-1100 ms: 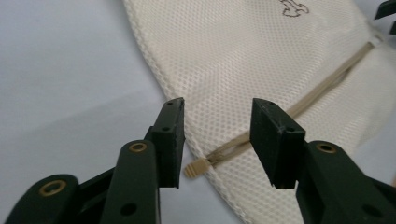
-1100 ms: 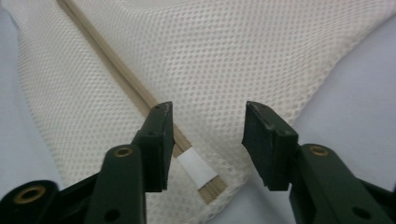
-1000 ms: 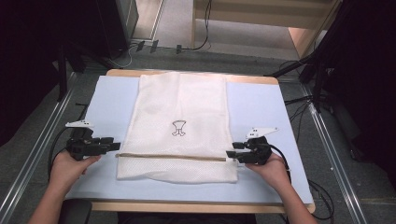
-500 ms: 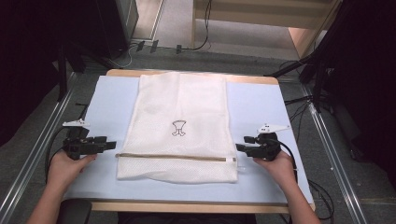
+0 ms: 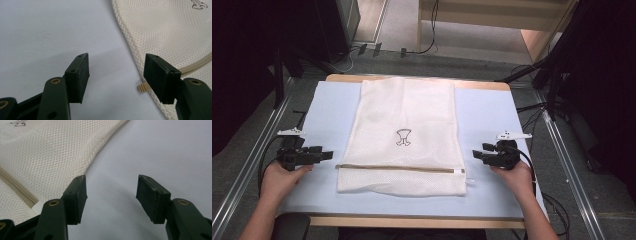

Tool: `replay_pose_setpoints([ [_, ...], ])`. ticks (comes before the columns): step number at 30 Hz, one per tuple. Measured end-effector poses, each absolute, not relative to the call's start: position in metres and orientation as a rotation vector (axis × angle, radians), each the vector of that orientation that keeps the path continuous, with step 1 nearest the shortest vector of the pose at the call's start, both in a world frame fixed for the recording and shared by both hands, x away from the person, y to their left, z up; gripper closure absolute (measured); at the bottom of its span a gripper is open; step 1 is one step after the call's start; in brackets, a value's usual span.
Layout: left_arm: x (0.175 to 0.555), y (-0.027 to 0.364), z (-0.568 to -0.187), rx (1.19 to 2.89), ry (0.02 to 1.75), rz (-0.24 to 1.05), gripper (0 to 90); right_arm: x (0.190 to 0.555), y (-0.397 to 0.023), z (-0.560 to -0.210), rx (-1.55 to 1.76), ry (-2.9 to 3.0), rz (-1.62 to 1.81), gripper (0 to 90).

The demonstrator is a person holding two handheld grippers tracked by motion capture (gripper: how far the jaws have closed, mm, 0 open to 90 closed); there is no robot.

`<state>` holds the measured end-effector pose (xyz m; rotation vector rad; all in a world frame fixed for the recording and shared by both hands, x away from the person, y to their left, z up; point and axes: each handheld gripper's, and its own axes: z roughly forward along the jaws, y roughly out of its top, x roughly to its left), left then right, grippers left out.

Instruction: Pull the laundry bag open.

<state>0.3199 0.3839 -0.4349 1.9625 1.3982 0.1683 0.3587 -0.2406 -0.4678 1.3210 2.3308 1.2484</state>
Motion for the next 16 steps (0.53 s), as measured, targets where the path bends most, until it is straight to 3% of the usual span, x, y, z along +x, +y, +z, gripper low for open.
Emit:
replay_pose_setpoints([
  [16, 0.3227, 0.3841, -0.4377, 1.976, 1.407, 0.168, 33.8, 0.3594, -0.2394, -0.4716, 1.321, 2.347, 1.210, 39.3],
])
